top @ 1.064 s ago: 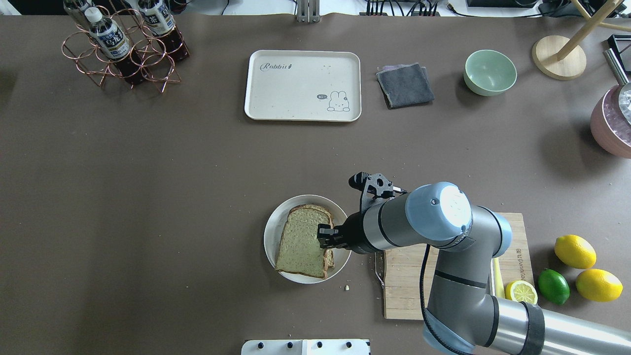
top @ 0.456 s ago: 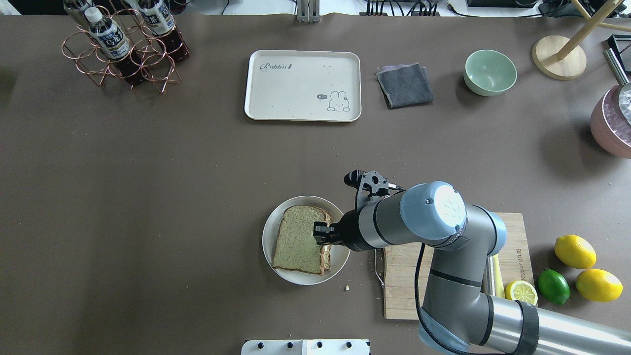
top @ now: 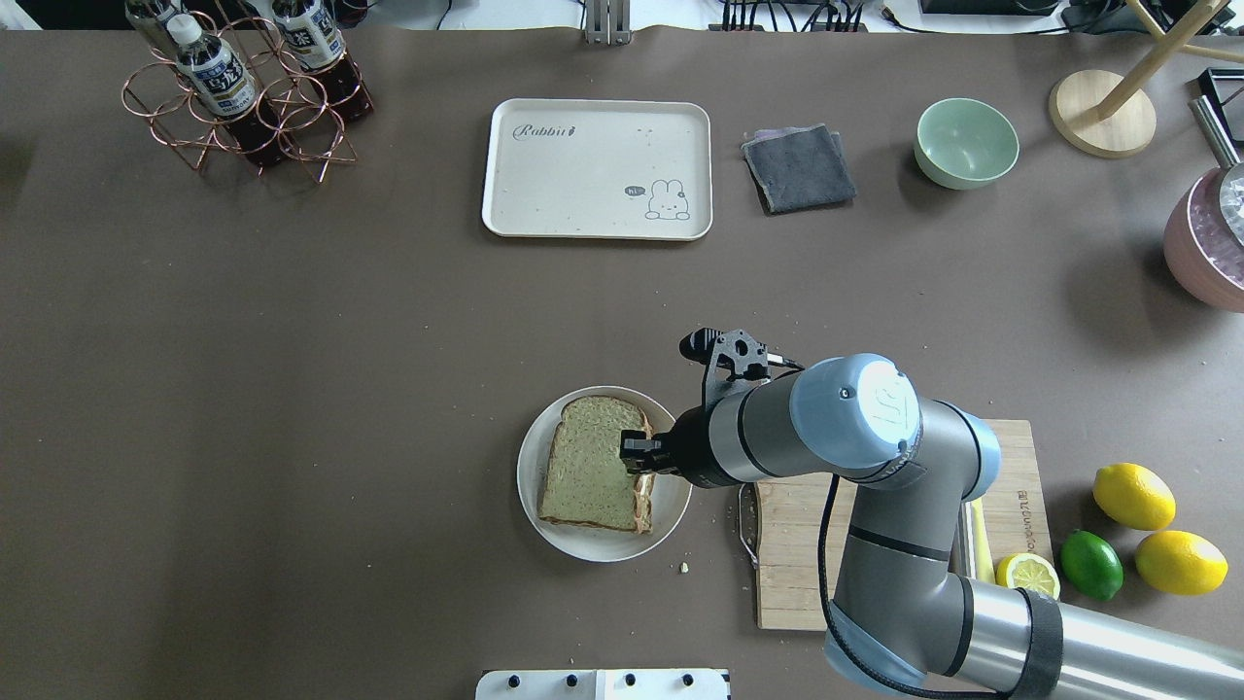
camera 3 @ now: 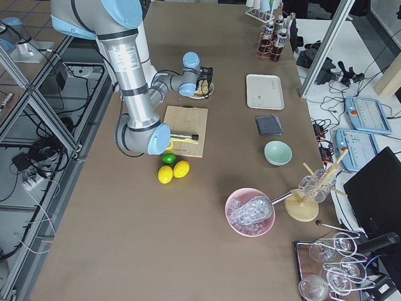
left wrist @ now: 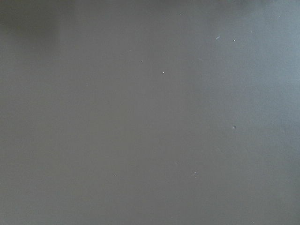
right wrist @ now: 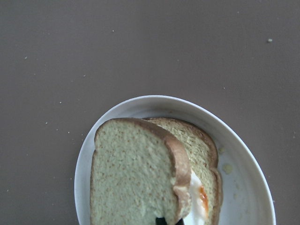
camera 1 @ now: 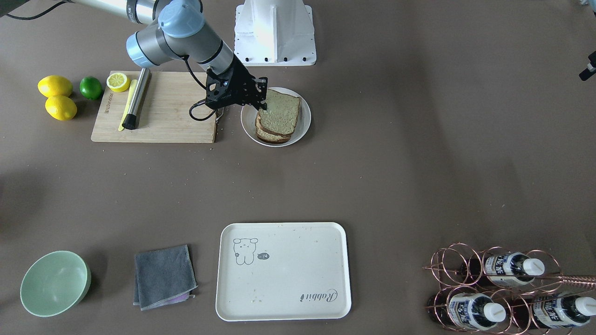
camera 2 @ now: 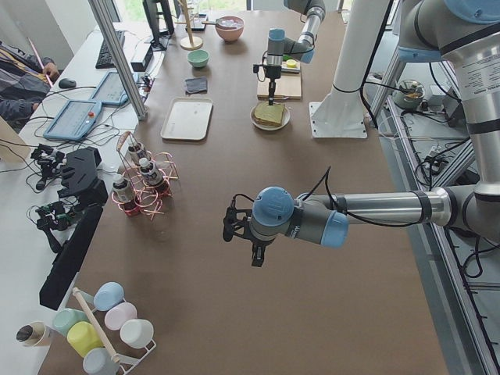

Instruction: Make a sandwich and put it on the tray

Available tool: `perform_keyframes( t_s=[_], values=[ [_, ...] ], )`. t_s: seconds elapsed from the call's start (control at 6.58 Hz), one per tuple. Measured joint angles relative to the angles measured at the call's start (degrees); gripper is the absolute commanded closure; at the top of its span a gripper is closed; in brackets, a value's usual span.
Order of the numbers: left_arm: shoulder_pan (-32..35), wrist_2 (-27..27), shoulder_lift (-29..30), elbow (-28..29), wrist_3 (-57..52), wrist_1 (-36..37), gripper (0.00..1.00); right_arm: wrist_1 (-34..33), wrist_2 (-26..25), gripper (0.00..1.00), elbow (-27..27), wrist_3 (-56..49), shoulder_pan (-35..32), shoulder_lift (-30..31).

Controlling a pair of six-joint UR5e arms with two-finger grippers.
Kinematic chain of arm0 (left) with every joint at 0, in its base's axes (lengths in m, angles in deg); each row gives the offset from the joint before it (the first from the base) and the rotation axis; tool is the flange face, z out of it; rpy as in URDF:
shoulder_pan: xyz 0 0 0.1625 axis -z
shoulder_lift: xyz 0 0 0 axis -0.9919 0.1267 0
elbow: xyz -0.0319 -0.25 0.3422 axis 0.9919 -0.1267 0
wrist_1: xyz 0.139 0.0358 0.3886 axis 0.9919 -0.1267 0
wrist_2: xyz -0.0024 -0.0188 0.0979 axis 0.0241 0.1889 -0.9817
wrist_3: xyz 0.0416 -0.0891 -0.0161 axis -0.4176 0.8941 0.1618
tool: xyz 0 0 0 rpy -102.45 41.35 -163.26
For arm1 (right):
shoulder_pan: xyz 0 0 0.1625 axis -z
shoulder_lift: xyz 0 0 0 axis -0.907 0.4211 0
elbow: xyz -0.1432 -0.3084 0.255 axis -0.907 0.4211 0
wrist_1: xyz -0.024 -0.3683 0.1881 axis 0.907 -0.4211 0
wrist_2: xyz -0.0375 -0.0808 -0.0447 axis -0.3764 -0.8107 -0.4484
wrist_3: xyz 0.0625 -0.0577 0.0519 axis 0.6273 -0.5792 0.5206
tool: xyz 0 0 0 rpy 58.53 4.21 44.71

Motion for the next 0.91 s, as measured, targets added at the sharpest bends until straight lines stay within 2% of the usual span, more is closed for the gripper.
perform_keyframes(
  t_s=[0.46, 0.76, 0.91],
  values=[
    [-1.8, 0.0, 0.6, -1.8, 6.5, -2.0, 0.02, 0.0, -0.9, 0.00, -2.1, 0.6, -0.3, 1.2],
    [-7.2, -0.2, 1.8, -6.4, 19.1, -3.8, 0.02, 0.0, -0.5, 0.00, -7.4, 0.6, -1.7, 6.4],
    [-12.2, -0.4, 2.7, -10.3, 29.4, -5.0, 0.02, 0.0, 0.9, 0.00, -9.8, 0.6, -3.2, 9.1]
  ],
)
